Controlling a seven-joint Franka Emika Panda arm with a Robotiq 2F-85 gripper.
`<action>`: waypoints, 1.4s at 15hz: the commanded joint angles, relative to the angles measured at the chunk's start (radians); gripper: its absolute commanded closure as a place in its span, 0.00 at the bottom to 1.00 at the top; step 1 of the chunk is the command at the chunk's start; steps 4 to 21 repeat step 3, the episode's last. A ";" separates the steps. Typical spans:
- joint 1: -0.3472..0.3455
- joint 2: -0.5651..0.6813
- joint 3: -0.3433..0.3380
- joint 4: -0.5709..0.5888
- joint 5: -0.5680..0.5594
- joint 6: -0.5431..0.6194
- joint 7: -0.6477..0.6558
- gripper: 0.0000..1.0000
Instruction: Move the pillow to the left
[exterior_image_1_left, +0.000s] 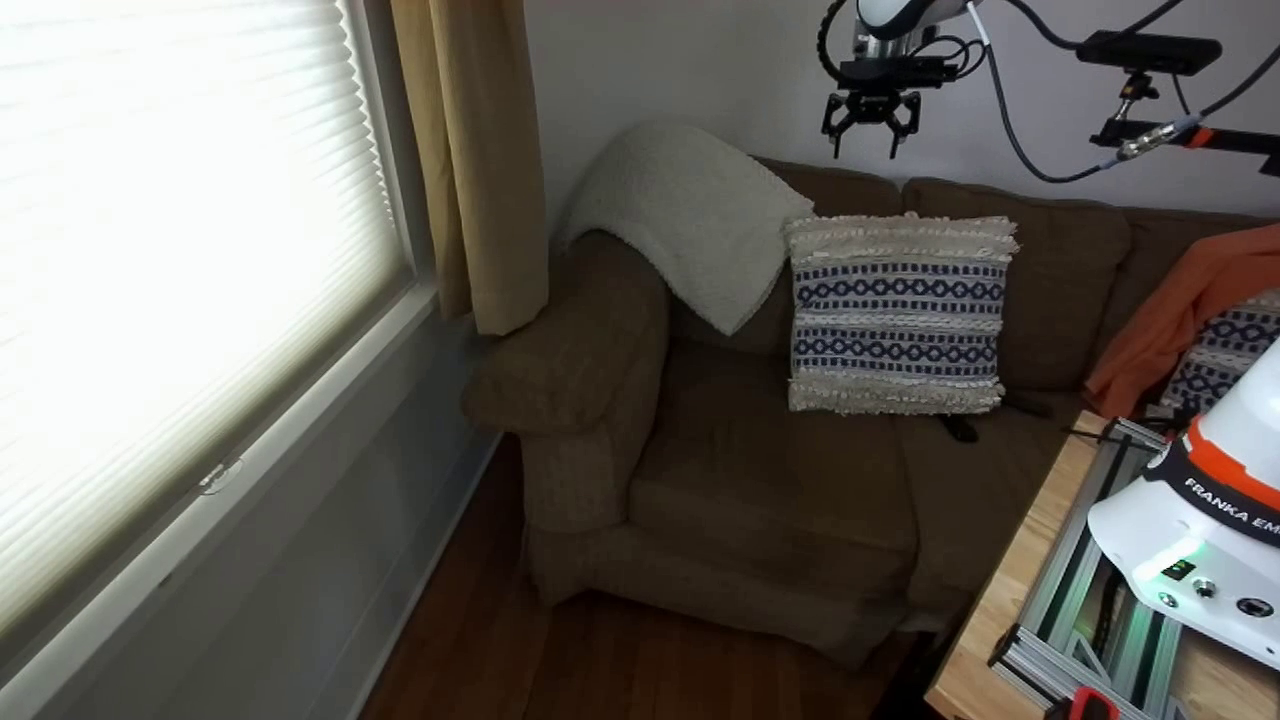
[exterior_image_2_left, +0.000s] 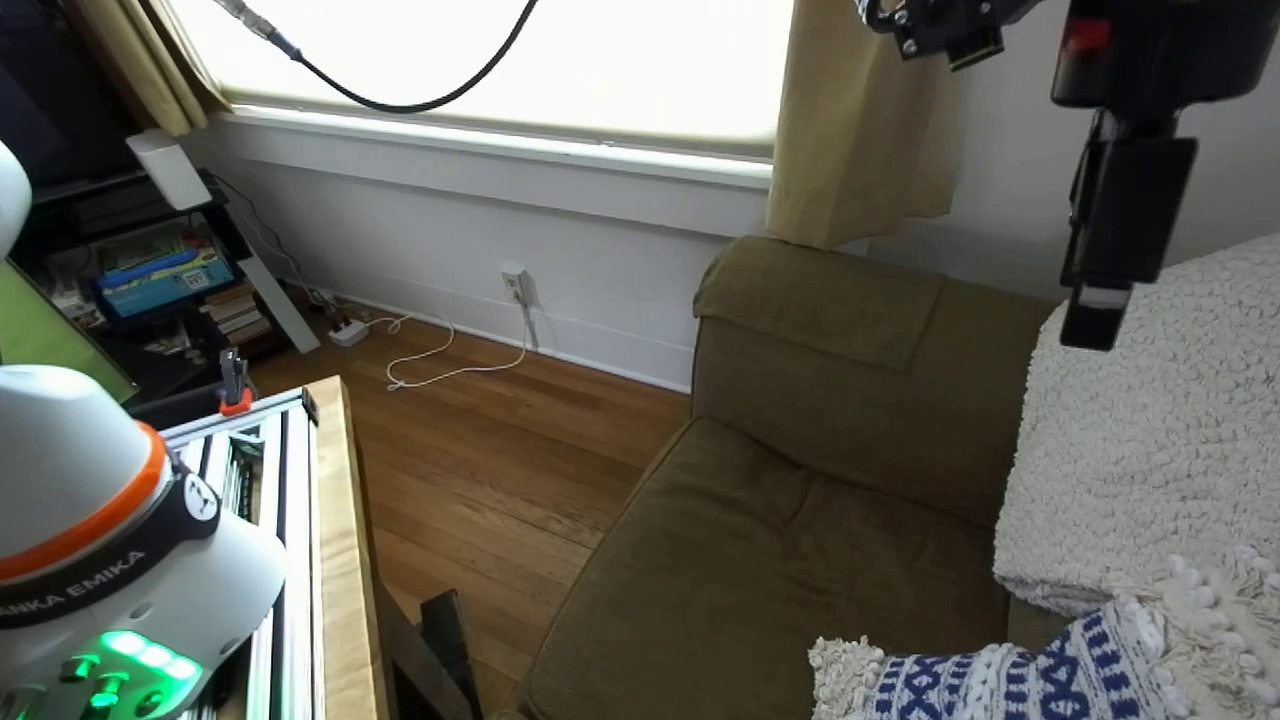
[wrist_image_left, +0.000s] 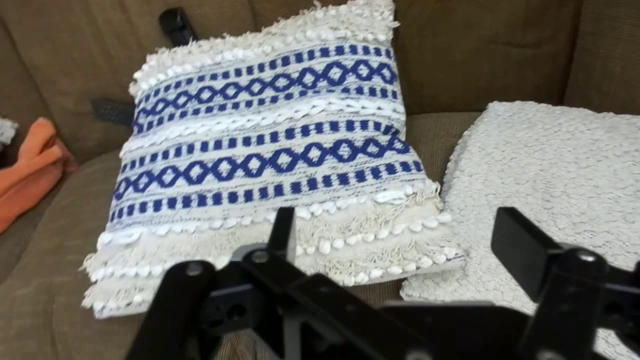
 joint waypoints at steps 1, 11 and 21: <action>0.003 -0.019 -0.006 -0.012 -0.025 -0.002 -0.020 0.00; 0.001 -0.043 -0.008 -0.030 -0.042 -0.002 -0.039 0.00; 0.001 -0.043 -0.008 -0.030 -0.042 -0.002 -0.039 0.00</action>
